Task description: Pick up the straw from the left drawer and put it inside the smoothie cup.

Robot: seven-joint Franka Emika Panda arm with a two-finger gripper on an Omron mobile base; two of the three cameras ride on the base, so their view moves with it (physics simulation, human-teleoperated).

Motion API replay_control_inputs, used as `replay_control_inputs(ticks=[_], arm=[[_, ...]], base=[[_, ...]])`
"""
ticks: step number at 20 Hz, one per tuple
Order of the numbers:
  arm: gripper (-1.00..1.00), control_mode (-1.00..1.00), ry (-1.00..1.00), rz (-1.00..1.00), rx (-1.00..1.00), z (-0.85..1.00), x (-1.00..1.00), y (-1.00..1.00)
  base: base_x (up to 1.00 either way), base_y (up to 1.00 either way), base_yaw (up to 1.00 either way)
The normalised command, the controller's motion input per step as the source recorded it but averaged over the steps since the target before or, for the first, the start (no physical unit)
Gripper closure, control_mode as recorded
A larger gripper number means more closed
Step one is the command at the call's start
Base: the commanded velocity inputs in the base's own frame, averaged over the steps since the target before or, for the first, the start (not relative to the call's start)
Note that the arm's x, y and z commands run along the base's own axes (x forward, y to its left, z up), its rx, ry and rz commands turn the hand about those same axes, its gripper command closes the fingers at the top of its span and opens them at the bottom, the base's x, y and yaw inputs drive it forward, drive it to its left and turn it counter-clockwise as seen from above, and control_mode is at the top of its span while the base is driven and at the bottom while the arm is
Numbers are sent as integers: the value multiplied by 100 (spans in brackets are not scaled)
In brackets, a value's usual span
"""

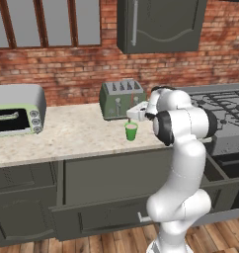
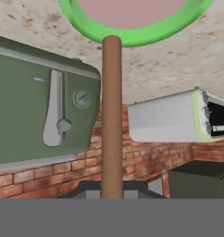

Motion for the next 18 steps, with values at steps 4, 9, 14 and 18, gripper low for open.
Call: replay_control_inputs(ticks=[4,9,14,18], arm=[[100,-100,0,0,0,-27,18,0],[100,-100,0,0,0,-27,21,0],[100,-100,1,0,0,-13,7,-2],[100,-100,6,0,0,5,-21,-6]], base=[[0,0,0],[0,0,0],[0,0,0],[0,0,0]])
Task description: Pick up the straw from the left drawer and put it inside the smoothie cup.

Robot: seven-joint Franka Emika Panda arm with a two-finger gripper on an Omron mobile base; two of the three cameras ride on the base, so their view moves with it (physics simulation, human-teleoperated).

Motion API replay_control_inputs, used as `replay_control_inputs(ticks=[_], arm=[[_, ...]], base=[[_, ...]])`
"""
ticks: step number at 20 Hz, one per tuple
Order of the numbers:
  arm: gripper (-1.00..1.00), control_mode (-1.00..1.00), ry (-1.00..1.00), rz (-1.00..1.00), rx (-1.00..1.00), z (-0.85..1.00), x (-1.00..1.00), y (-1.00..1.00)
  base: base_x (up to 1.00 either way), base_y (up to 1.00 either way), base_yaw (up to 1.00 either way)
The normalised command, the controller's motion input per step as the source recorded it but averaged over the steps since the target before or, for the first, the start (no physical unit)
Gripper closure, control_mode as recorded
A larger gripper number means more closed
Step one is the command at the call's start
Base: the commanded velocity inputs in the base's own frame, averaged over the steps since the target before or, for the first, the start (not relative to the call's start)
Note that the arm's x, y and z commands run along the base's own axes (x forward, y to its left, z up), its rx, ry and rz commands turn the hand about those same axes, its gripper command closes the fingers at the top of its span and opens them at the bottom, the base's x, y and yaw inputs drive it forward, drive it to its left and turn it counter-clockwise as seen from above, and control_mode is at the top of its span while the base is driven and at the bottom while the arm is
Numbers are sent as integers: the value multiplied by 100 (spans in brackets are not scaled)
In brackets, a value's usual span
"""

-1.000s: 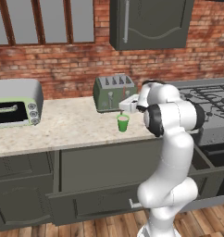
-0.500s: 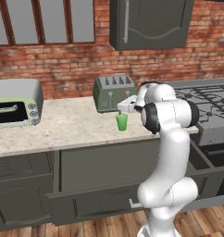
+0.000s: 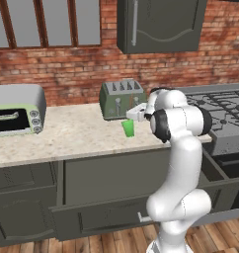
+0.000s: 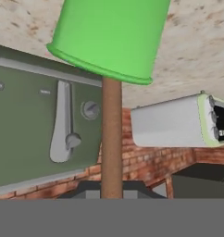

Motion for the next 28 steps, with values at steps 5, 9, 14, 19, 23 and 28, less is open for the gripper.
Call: replay_control_inputs(ticks=[5,9,14,19,23,28], arm=[[100,-100,6,0,0,21,-42,-1],[100,-100,8,0,0,24,-39,0],[100,-100,11,0,0,25,-24,0],[100,-100,15,0,0,14,-1,0],[100,-100,11,0,0,0,0,0],[100,-100,5,0,0,0,0,0]], base=[[0,0,0],[0,0,0],[0,0,0],[0,0,0],[0,0,0],[0,0,0]])
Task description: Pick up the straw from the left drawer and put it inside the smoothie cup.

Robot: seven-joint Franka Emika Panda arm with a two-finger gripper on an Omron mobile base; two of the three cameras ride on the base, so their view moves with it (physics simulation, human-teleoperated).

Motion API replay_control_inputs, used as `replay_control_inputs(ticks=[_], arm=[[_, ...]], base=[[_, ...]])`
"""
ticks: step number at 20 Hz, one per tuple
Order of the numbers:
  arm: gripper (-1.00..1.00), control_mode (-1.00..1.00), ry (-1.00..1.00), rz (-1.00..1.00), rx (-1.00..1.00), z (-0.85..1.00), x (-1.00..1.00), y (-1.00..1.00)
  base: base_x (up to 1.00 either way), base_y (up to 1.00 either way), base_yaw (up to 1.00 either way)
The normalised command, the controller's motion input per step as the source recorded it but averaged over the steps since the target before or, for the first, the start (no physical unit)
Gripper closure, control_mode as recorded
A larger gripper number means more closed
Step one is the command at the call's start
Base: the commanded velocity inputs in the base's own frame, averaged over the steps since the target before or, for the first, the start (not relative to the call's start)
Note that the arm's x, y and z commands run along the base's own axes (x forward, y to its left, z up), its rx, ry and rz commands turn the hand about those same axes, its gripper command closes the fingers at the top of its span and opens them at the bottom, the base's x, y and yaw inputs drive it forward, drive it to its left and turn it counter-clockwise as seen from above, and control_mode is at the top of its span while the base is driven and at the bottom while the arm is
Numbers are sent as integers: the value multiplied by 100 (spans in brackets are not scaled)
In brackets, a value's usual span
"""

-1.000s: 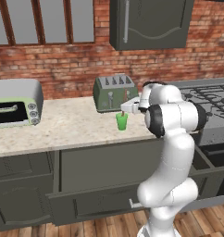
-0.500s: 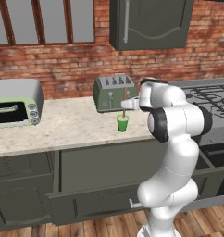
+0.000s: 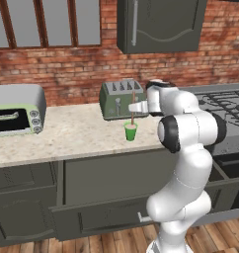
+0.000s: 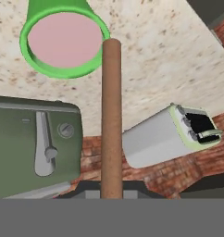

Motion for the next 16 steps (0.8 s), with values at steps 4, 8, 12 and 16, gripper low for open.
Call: replay_control_inputs(ticks=[4,8,12,16], arm=[[100,-100,0,0,0,-6,0,0],[100,-100,-1,0,0,-14,3,0],[100,-100,-4,0,0,-24,0,0],[100,-100,-5,0,0,-27,1,0]], base=[[0,0,0],[0,0,0],[0,0,0],[0,0,0]])
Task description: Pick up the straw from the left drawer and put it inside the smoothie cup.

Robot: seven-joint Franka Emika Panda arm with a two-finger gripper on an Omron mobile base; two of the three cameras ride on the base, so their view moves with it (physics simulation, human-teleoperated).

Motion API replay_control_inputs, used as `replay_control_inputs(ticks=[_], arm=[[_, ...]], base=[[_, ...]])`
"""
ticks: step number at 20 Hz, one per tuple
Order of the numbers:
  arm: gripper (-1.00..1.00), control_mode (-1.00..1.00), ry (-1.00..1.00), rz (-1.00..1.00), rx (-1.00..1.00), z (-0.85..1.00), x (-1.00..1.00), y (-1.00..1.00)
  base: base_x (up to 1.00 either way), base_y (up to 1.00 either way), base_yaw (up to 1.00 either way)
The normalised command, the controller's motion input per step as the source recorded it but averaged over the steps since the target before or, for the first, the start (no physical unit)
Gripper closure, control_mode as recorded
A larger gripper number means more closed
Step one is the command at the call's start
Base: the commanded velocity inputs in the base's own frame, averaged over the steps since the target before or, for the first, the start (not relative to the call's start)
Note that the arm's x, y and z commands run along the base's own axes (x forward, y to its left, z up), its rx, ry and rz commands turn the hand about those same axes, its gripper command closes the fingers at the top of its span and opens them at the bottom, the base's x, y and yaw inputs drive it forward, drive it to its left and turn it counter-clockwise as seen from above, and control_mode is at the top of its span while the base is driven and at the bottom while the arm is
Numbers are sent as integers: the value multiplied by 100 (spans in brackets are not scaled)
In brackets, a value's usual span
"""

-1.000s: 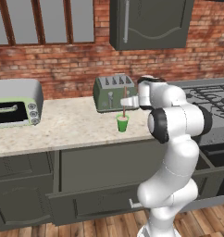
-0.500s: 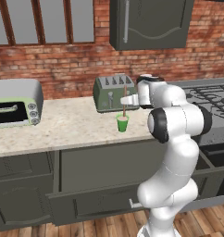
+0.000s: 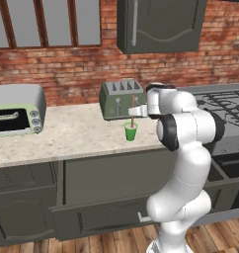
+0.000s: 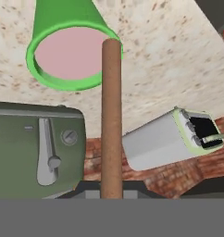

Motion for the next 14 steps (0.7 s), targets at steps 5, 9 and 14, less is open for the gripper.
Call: replay_control_inputs(ticks=[5,9,14], arm=[[100,-100,-6,0,0,-18,0,0],[100,-100,-7,0,0,-13,0,0],[100,-100,-9,0,0,-3,0,0]], base=[[0,0,0],[0,0,0],[0,0,0]])
